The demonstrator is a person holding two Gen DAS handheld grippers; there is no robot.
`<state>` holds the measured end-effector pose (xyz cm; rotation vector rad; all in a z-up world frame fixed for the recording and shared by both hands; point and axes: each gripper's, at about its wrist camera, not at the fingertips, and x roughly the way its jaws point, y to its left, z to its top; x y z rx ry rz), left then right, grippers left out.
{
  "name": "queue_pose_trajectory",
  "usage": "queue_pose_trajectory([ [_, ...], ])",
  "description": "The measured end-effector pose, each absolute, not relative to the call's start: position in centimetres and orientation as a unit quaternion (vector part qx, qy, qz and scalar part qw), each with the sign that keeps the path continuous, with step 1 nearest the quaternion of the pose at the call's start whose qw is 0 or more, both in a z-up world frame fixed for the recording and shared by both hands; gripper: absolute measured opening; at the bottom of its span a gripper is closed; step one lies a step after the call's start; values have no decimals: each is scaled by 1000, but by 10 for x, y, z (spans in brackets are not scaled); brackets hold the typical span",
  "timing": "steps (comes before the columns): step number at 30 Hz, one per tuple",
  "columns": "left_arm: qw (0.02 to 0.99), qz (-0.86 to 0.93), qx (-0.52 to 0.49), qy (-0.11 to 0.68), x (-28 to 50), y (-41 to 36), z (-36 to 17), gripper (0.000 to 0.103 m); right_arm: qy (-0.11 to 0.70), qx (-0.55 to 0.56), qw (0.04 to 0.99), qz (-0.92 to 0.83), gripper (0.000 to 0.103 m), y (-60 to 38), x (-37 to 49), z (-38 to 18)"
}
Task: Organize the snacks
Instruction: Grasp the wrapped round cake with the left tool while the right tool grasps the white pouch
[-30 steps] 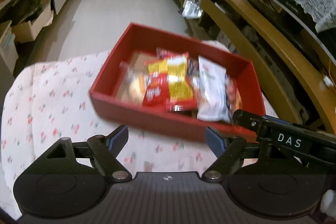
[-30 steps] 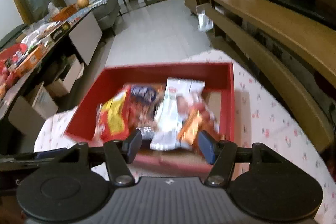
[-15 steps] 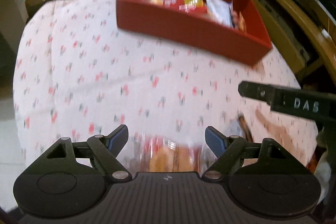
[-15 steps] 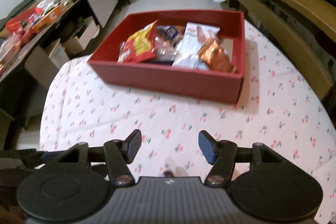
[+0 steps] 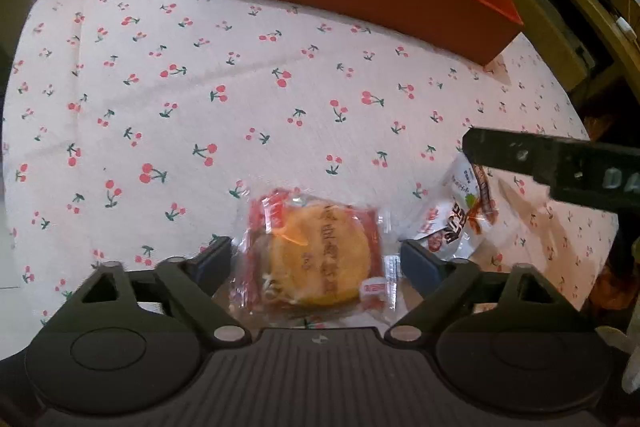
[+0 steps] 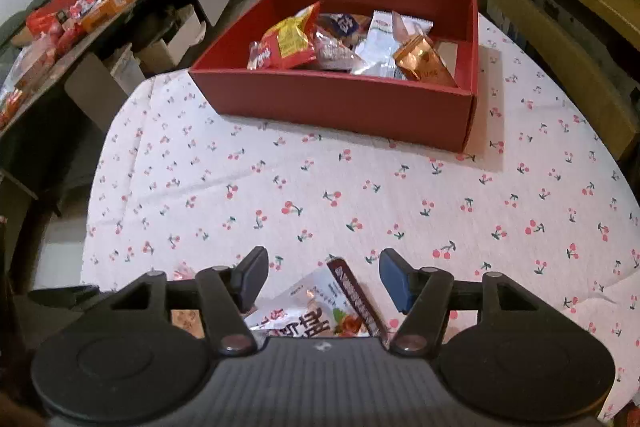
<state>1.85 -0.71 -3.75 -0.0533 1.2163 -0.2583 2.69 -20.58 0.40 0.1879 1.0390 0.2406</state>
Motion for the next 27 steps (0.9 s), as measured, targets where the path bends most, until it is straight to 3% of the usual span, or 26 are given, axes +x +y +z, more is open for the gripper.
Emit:
queue_pose_trajectory([
  [7, 817, -123, -43, 561, 14, 12, -24, 63, 513, 71, 847, 118, 83, -204, 22, -6],
  [14, 815, -125, -48, 564, 12, 20, -24, 63, 540, 140, 821, 119, 85, -208, -6, -8],
  [18, 808, -124, -65, 572, 12, 27, -26, 67, 586, 177, 782, 121, 86, -198, 1, -32],
  [22, 806, -119, -77, 574, 11, 34, -27, 72, 570, 225, 783, 108, 90, -198, 20, -32],
  [27, 806, -116, -78, 576, 11, 34, -30, 75, 562, 158, 807, 93, 90, -175, 43, -29],
])
